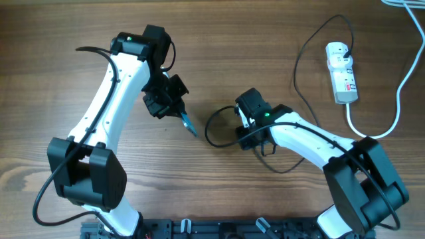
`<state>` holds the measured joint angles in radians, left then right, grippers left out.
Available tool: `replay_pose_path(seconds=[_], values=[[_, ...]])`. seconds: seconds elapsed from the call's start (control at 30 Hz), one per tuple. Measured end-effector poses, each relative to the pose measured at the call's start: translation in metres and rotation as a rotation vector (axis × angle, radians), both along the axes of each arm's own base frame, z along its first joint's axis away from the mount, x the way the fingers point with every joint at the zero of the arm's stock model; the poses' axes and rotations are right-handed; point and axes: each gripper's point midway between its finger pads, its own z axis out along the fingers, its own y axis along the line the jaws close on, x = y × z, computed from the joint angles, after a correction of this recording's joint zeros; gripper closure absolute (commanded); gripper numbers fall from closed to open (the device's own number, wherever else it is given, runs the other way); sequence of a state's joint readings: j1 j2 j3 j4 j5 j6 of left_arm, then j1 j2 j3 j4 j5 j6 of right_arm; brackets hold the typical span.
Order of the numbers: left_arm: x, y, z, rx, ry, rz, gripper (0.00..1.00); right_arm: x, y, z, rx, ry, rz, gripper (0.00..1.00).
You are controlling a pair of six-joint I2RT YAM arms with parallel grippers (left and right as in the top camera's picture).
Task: Plug charger to phone and switch on socket
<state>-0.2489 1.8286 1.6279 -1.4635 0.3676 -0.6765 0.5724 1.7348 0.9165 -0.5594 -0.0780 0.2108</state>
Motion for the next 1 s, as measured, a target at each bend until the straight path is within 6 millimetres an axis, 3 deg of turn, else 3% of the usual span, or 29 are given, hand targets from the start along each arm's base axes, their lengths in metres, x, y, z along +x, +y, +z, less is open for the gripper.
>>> replay_pose_path(seconds=[0.13, 0.33, 0.4, 0.47, 0.53, 0.57, 0.6, 0.67, 0.73, 0.87, 1.0], values=[[-0.003, 0.001, 0.000, 0.003, 0.013, -0.002, 0.96, 0.000, -0.001, -0.001, 0.005, -0.015, 0.000, 0.96], [-0.003, 0.001, 0.000, 0.003, 0.013, -0.002, 0.96, -0.004, 0.005, -0.001, 0.051, 0.011, 0.007, 0.96], [0.000, 0.000, 0.000, -0.001, -0.001, -0.002, 0.96, -0.018, 0.018, 0.000, 0.160, 0.100, 0.017, 0.96], [0.017, -0.008, 0.000, -0.042, -0.075, -0.005, 0.96, -0.026, 0.026, 0.009, 0.336, 0.215, -0.021, 0.96], [0.034, -0.017, 0.003, -0.092, -0.143, -0.005, 0.96, -0.022, 0.031, 0.037, 0.585, 0.301, -0.060, 0.96], [0.050, -0.029, 0.008, -0.155, -0.213, -0.011, 0.96, -0.017, 0.030, 0.078, 0.818, 0.330, -0.055, 0.96], [0.051, -0.032, 0.010, -0.177, -0.220, -0.012, 0.96, -0.019, 0.033, 0.096, 0.907, 0.333, -0.029, 0.96], [0.080, -0.050, 0.023, -0.283, -0.350, -0.030, 0.96, -0.031, 0.042, 0.131, 1.074, 0.363, 0.054, 0.96], [0.096, -0.064, 0.037, -0.369, -0.434, -0.050, 0.96, -0.038, 0.047, 0.165, 1.240, 0.348, 0.155, 0.96], [0.117, -0.083, 0.064, -0.505, -0.571, -0.097, 0.96, -0.034, 0.050, 0.190, 1.370, 0.272, 0.283, 0.96], [0.129, -0.090, 0.077, -0.553, -0.653, -0.122, 0.96, -0.012, 0.055, 0.203, 1.381, 0.121, 0.407, 0.96]])
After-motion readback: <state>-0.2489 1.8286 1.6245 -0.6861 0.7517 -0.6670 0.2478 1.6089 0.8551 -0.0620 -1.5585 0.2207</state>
